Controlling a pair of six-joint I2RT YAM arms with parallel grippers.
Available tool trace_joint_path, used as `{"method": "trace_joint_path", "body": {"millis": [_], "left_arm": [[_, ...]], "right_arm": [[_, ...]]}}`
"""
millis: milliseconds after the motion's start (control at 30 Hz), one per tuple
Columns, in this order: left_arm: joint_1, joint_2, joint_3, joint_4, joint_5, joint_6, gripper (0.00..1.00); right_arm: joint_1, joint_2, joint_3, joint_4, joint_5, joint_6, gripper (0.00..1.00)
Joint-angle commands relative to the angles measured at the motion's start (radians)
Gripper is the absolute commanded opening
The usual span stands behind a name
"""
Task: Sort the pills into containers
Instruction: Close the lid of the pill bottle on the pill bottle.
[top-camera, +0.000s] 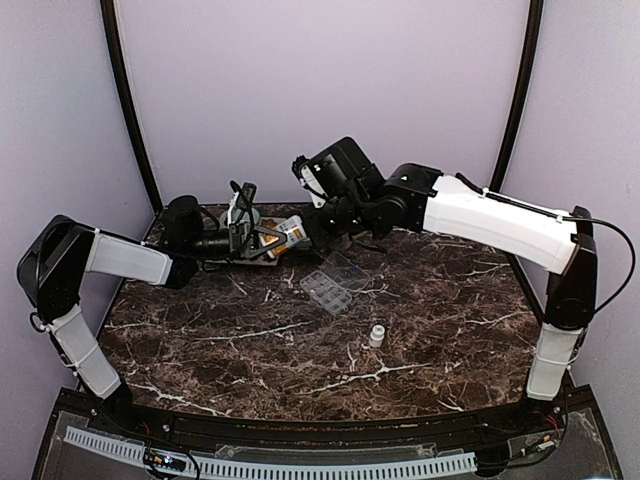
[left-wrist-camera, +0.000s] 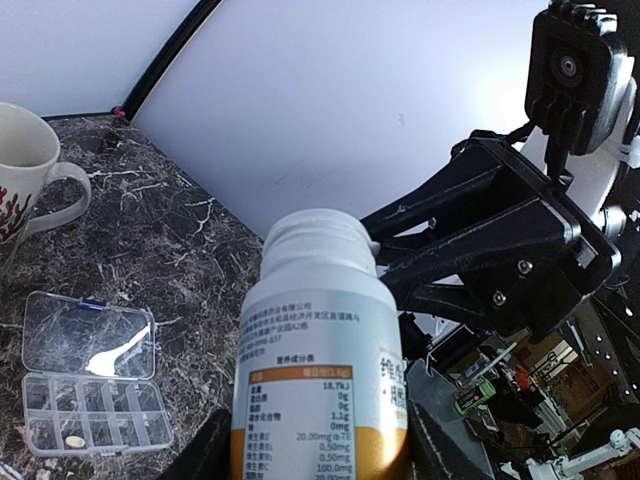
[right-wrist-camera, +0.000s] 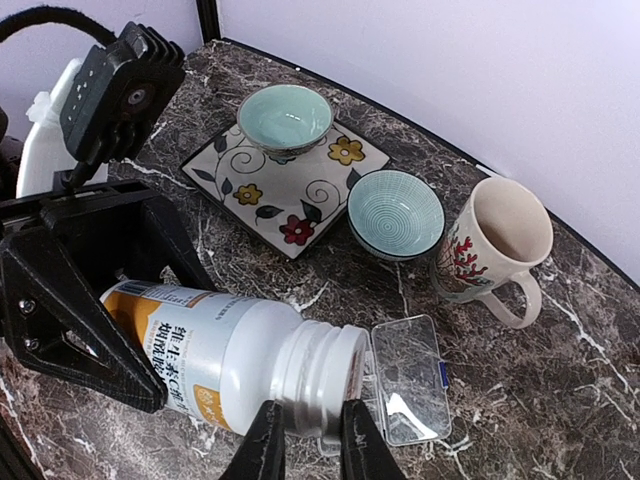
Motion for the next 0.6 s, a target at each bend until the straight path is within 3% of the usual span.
{"method": "trace_joint_path", "body": {"millis": [0, 67, 400, 467, 567], "left_arm": [[-0.023, -0.063, 0.022, 0.071, 0.025, 0.021, 0.0], [-0.024, -0.065, 0.022, 0.07, 0.025, 0.023, 0.0], [-0.026, -0.069, 0.02, 0.062, 0.007, 0.033, 0.0], [-0.025, -0.073, 0.015, 0.053, -0.001, 0.043, 0.0], [-0.026, -0.078, 0.008, 0.05, -0.017, 0.054, 0.0]], "right_arm": [[0.041, 0.062, 0.041, -0.009, -0.004, 0.01, 0.06], [0.045, 0.072, 0.049, -0.015, 0.004, 0.014, 0.0], [0.06, 0.091, 0.075, -0.044, 0.061, 0.031, 0.0], [0.06, 0.069, 0.061, -0.037, 0.084, 0.043, 0.09], [0.058, 0.015, 0.017, 0.004, 0.105, 0.059, 0.36]]}}
